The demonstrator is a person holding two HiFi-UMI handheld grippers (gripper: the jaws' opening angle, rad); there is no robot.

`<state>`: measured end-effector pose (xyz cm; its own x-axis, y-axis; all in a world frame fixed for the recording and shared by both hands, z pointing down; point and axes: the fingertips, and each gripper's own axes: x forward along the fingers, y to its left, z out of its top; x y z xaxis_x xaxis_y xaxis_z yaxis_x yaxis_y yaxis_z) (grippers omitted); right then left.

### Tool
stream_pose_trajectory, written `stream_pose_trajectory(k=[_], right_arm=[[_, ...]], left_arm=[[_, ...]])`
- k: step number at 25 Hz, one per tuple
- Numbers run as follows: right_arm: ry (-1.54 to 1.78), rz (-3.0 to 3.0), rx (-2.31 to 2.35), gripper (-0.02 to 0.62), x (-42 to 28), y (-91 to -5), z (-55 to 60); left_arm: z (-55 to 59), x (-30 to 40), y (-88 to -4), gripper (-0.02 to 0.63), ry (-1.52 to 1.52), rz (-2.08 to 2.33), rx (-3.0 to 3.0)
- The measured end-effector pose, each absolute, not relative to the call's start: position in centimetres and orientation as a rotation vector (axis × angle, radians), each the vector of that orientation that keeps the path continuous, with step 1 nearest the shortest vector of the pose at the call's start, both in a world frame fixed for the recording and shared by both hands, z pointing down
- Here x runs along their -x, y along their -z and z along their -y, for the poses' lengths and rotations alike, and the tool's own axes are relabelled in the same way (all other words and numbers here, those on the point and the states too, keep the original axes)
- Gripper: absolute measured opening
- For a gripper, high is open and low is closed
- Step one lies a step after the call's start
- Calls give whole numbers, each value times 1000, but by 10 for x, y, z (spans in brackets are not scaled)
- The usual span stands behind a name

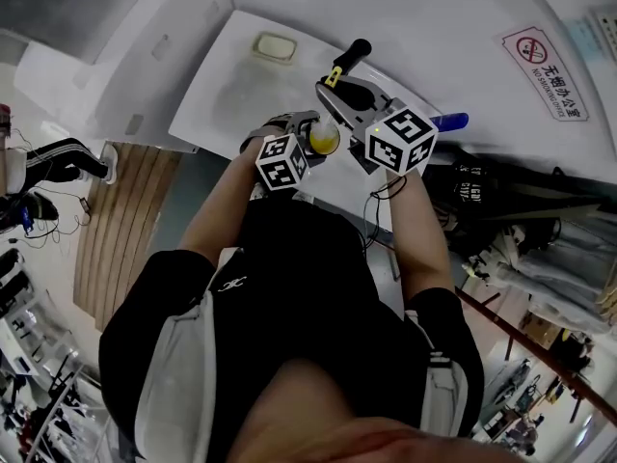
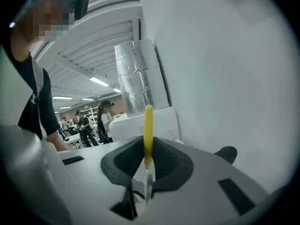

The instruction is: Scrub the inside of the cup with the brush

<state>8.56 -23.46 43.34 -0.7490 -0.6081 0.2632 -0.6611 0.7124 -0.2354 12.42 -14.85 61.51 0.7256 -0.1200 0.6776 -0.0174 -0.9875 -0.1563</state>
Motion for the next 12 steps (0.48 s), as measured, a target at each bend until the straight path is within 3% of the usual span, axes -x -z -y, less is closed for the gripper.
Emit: stream_pose_trajectory(k=[5,12], right_arm=[[-497,2686,-1155,57,-104,-441,259],[-770,2597,-1329,60,-176,-462,261]], left_arm=[[135,-134,-601,385,1006,-69,2870],[144,-122,-601,385,977,-140,2971]])
